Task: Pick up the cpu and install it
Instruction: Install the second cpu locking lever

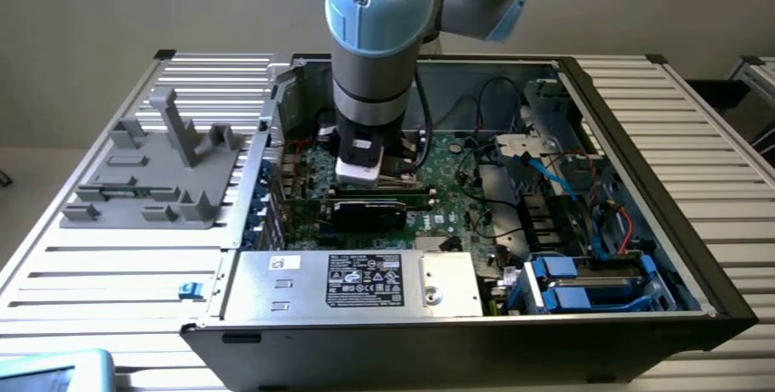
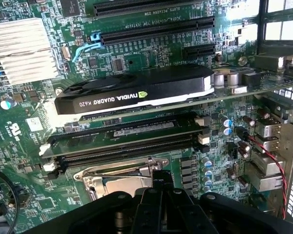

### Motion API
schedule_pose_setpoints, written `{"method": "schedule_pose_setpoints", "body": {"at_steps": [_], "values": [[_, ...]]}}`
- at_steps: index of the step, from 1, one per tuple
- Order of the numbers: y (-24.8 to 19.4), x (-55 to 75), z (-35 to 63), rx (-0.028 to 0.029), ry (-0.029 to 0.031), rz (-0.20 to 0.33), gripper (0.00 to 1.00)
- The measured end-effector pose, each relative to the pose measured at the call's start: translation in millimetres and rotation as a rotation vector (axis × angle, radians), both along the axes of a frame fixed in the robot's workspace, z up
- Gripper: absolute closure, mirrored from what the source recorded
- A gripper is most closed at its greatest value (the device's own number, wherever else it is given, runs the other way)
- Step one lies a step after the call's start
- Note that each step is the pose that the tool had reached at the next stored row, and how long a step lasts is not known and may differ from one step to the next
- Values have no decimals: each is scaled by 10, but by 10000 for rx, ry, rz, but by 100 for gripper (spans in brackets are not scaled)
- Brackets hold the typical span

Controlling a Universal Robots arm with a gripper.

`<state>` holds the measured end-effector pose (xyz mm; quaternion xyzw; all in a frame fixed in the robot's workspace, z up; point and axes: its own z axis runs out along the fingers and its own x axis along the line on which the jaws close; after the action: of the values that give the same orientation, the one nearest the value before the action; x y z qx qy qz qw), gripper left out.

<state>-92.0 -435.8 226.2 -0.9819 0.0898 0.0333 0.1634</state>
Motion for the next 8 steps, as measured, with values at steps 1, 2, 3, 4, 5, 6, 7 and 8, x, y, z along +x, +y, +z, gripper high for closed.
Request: {"method": "schedule_pose_setpoints", "body": {"at_steps": [1, 2, 3, 4, 5, 6, 7, 8], "values": [[0, -2, -15, -1, 2, 0, 89], [0, -5, -29, 0, 2, -1, 89], [0, -11, -42, 0, 3, -2, 89], [0, -18, -53, 0, 4, -2, 89], [0, -27, -63, 0, 6, -1, 89], [0, -36, -72, -1, 8, -1, 89], [0, -44, -81, 0, 9, -1, 89], [0, -53, -89, -1, 11, -1, 89]]}}
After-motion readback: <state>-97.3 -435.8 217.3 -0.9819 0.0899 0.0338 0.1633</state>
